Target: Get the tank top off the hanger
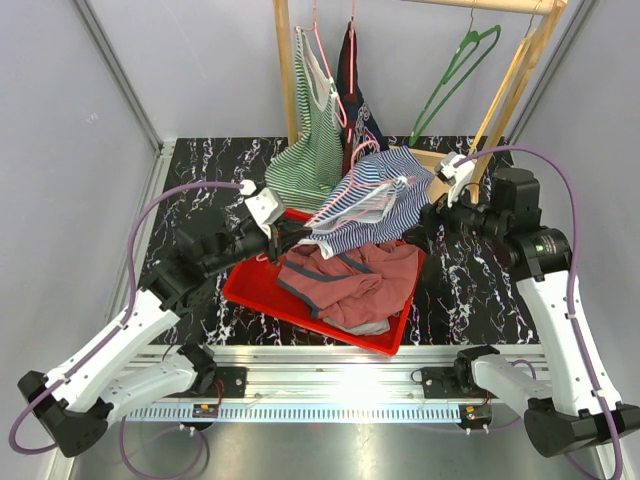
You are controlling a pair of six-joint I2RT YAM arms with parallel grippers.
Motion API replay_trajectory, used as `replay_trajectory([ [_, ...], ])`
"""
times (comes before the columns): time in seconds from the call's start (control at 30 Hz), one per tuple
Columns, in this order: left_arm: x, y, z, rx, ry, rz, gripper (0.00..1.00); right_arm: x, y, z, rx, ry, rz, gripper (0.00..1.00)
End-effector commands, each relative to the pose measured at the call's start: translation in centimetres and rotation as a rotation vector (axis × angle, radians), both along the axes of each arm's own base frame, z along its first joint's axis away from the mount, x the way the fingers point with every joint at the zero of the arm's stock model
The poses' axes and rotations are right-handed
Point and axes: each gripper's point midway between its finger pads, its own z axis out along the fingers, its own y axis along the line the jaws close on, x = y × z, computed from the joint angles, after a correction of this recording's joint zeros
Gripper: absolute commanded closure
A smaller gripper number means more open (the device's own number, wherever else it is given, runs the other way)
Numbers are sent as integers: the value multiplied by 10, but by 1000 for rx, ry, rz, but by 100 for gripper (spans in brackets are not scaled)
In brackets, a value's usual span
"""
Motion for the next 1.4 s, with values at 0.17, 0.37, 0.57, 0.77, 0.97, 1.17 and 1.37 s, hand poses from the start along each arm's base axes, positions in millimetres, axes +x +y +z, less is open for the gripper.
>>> replay_trajectory([
  [0.17,-25,-38,23,-177,21,-252,100,28,-12,-22,-34,1,-113,16],
  [0.37,-23,-48,34,-233,42,-266,100,43,-25,-35,-54,0,-220,17],
  [0.57,-24,-59,36,-249,59,-301,100,64,-46,-32,-61,-35,-390,19],
  [0.77,-22,-64,34,-255,70,-306,100,71,-54,-20,-48,-82,-450,35],
  [0.97,-23,-64,35,-252,61,-307,100,75,-60,-24,-58,-78,-481,80],
  [1.17,-22,-63,29,-225,54,-302,100,73,-72,-16,-63,-109,-527,100],
  [1.37,-16,-55,23,-149,0,-253,100,68,-103,-2,-91,-158,-633,100],
])
